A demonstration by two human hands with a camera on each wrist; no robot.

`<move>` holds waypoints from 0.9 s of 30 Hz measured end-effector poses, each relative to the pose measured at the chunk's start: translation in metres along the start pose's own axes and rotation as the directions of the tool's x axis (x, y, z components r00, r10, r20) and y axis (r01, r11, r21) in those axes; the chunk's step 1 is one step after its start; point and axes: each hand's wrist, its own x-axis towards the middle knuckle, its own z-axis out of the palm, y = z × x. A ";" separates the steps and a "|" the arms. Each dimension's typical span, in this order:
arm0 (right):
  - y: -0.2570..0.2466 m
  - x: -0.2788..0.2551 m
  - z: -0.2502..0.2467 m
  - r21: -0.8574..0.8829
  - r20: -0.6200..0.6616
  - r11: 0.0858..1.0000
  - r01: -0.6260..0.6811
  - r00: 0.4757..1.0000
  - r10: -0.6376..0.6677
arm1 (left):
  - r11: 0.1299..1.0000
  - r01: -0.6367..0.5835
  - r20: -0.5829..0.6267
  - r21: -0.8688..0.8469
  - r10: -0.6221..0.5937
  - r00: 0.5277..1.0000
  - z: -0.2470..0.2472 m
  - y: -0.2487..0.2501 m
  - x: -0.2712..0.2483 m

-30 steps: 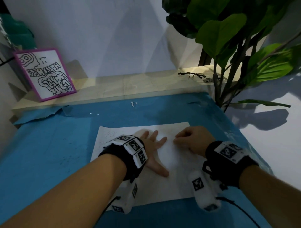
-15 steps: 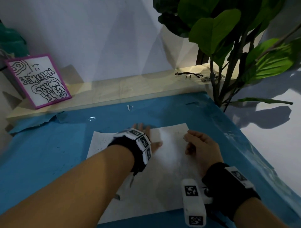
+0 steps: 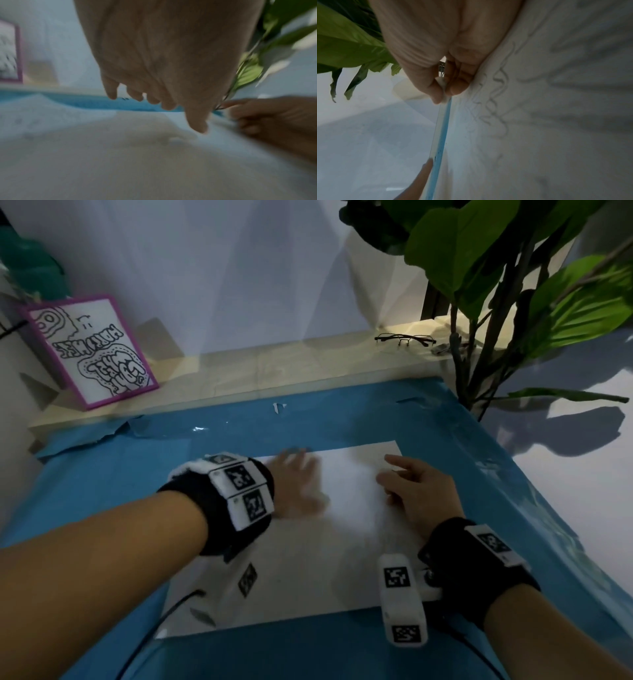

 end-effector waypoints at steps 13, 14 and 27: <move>-0.027 -0.032 0.023 -0.594 0.396 0.782 0.186 0.915 0.083 | 0.983 -0.152 0.058 -0.105 0.159 0.986 0.040 0.014 -0.026; -0.029 -0.032 0.023 -0.590 0.351 0.791 0.164 0.934 0.068 | 0.981 -0.158 0.055 -0.114 0.165 0.985 0.040 0.013 -0.026; -0.037 -0.044 0.026 -0.646 0.458 0.735 0.204 0.874 0.161 | 0.986 -0.145 0.043 -0.086 0.149 0.988 0.038 0.015 -0.024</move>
